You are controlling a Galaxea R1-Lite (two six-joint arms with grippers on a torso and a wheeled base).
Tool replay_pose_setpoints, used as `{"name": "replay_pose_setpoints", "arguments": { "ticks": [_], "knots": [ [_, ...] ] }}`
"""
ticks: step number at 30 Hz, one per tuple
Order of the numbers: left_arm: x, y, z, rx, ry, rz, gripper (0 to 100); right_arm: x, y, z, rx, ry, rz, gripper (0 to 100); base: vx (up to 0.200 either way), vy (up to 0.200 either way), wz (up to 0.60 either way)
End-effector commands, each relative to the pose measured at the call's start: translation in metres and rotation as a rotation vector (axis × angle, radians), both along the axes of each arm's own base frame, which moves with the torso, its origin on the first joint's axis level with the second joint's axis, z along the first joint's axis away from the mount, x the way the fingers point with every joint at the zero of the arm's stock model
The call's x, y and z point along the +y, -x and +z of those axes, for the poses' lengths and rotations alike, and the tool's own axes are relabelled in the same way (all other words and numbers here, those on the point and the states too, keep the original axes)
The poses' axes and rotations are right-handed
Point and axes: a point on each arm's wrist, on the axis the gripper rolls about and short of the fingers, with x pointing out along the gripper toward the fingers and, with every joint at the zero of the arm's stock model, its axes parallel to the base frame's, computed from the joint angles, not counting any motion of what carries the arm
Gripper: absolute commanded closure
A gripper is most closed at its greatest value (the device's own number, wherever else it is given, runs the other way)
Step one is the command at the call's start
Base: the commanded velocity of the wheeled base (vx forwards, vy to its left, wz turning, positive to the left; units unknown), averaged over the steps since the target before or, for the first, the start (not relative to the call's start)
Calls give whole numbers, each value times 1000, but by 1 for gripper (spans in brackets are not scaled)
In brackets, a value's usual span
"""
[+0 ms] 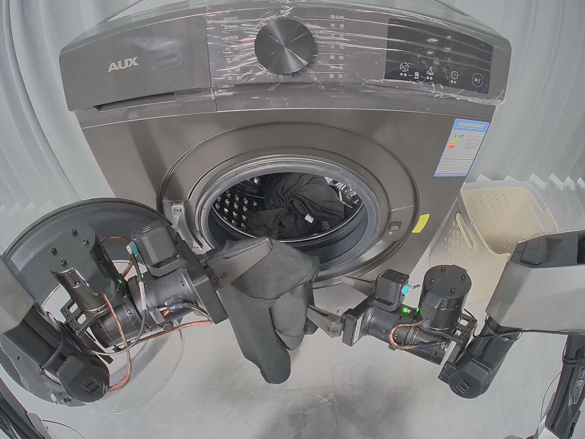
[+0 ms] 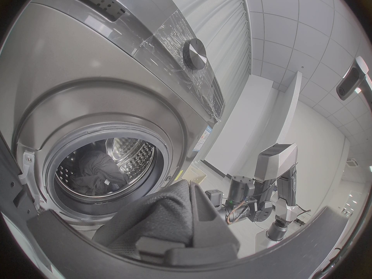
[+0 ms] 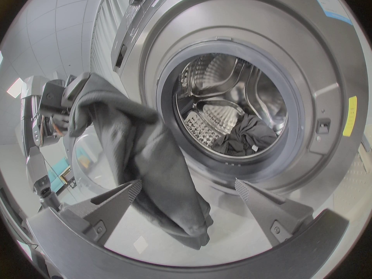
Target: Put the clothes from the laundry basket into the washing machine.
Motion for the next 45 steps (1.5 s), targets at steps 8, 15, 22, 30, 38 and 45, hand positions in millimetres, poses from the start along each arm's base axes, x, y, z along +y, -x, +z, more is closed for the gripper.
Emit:
{"name": "replay_pose_setpoints", "arguments": {
  "ticks": [8, 15, 22, 30, 38, 45],
  "knots": [
    [-1, -1, -1, 2, 0, 2, 100, 4, 22, -13, 60, 48, 87, 0, 0, 0, 0],
    [0, -1, -1, 5, 0, 2, 100, 15, 30, -14, 51, 40, 164, 0, 0, 0, 0],
    [-1, -1, -1, 6, -1, 2, 100, 24, 20, -16, 27, 22, 158, 0, 0, 0, 0],
    [0, -1, -1, 5, 0, 1, 100, 13, 0, -20, 23, 17, 89, 0, 0, 0, 0],
    [-1, -1, -1, 4, 1, -1, 100, 10, -12, -22, 14, 5, 74, 0, 0, 0, 0],
    [-1, -1, -1, 4, 1, -1, 100, 17, -13, -20, 1, -9, 119, 0, 0, 0, 0]
  ]
}}
